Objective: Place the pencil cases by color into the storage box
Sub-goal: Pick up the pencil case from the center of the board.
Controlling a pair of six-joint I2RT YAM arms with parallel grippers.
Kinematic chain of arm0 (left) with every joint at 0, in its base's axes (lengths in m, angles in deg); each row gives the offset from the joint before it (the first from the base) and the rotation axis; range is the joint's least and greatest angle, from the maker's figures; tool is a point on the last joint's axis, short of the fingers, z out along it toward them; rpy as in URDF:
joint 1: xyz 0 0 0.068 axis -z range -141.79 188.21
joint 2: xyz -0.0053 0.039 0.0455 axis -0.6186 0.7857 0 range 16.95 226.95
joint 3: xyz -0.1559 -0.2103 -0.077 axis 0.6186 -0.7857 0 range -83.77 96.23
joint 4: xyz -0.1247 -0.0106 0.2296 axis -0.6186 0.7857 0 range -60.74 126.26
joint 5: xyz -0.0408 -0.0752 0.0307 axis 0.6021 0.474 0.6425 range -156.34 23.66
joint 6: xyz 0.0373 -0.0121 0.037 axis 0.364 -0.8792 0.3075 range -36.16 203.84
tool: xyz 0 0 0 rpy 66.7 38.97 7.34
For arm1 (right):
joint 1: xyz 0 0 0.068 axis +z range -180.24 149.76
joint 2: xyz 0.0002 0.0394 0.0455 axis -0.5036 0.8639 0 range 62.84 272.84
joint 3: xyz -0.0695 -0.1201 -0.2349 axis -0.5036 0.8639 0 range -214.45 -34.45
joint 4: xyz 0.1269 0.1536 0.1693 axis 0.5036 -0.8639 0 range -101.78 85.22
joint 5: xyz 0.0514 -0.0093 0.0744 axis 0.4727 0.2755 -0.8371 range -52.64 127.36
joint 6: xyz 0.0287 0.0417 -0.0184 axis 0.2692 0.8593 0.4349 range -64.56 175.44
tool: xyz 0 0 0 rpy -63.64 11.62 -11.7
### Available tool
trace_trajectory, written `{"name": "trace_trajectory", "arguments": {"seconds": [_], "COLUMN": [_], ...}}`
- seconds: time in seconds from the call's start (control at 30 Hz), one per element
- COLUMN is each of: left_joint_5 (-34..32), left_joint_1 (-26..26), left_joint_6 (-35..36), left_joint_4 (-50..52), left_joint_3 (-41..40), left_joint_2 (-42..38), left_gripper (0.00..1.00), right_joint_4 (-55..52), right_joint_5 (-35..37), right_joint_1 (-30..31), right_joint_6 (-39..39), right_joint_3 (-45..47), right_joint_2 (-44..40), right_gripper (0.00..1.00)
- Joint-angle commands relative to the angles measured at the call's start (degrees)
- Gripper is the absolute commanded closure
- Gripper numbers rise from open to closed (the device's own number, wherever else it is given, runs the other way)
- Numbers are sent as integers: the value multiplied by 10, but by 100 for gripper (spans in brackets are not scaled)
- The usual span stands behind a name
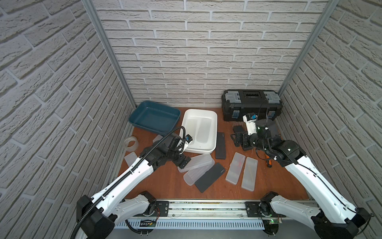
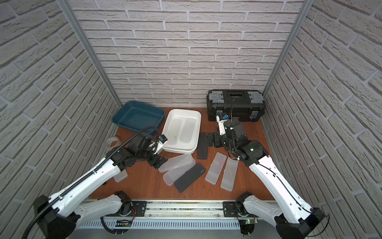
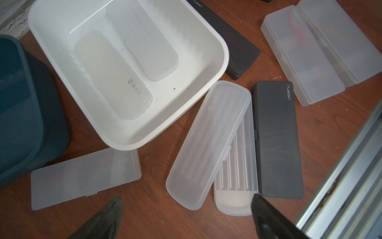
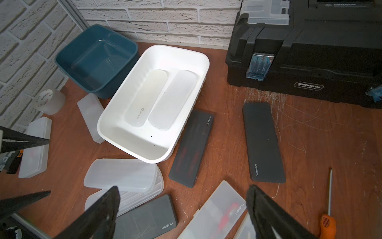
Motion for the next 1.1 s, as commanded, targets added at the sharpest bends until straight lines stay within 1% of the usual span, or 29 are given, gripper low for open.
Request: {"name": "trace_trajectory", "arguments": {"seconds": [0.0,0.13,0.23,0.43,0.53,0.67,0.87,0.97,1.07], "left_joint_5": [39,65,65,74,87,95,117,140,137], "left_joint_1": [6,9,10,11,11,11,11,9,6], "left_joint_6": [49,101,115,107,101,99,89,84,85], "left_joint_4": [-100,-130,-145,-163,-169,-166,-161,-157,-149], "left_joint_3": [-45,-79,-94,-100,-101,-101,-94,-89,-82], "left_joint_2": [-15,-5,5,64,80,94,133,157,177], "left_gripper": [3,2,2,2,2,2,2,2,2], "right_joint_4": [72,108,100,137,181,221,229,233,238], "right_joint_5": [-32,-63,-95,-136,-162,-178,-192,-196,-194], "right_joint_1": [-5,-6,-6,-5,-5,-4,-3,-2,1], "right_joint_6": [-12,-17,-36,-86,-89,-83,-83,-87,-89], "right_joint_3": [21,55,62,105,139,173,186,190,196], "right_joint_2": [-17,-26,-28,-66,-98,-126,-133,-134,-138], "right_gripper": [5,5,5,5,4,4,5,5,5]}}
